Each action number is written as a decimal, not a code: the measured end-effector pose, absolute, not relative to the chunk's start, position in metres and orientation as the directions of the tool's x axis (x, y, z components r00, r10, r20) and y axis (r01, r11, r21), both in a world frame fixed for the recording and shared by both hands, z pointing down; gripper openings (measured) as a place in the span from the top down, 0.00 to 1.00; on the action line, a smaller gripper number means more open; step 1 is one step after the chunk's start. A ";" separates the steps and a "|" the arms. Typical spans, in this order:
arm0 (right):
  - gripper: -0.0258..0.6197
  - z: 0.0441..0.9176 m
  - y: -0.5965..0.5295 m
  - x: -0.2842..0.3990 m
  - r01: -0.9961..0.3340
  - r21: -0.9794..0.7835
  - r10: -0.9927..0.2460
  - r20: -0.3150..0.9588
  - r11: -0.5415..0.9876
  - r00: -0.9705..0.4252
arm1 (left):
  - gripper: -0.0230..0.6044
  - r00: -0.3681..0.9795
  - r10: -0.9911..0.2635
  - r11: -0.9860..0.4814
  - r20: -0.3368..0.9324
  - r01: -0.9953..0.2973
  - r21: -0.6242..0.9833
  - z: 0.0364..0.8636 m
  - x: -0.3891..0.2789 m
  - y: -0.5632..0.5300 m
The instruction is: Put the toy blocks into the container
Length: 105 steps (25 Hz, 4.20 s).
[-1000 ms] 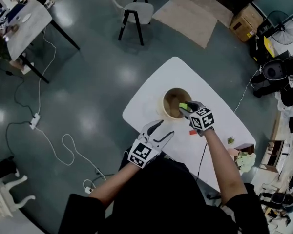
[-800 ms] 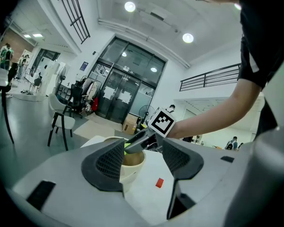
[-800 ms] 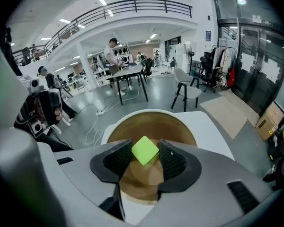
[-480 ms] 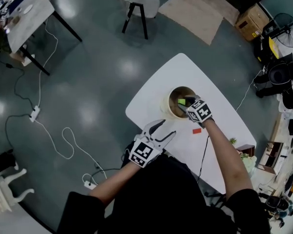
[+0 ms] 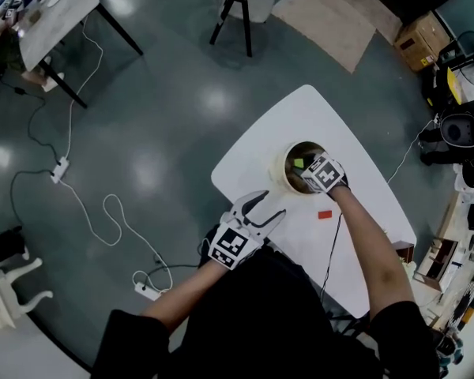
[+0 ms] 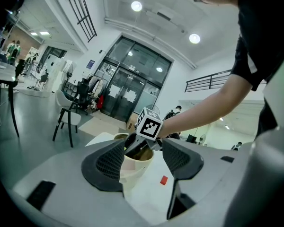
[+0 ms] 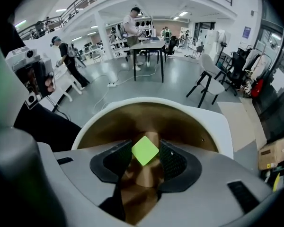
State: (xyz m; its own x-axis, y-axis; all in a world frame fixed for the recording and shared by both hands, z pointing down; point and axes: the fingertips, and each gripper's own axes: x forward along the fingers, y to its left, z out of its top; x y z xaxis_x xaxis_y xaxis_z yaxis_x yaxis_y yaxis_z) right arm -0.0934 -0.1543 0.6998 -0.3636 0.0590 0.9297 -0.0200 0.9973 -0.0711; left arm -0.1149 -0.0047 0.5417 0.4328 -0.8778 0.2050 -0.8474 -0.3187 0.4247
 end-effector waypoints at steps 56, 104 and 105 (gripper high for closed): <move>0.90 0.555 -0.117 -0.034 -0.361 -0.223 -0.173 0.584 0.906 -0.793 | 0.60 0.493 -0.841 -0.401 0.225 -0.845 0.353 0.523 -0.095 0.006; 0.96 0.572 0.048 0.501 -0.926 -0.311 -0.813 0.468 0.214 -0.345 | 0.58 0.769 -0.204 -0.787 0.606 -0.496 0.365 0.723 0.420 -0.035; 0.96 0.575 0.050 0.502 -0.924 -0.316 -0.810 0.471 0.215 -0.349 | 0.58 0.762 -0.207 -0.782 0.613 -0.505 0.364 0.730 0.423 -0.036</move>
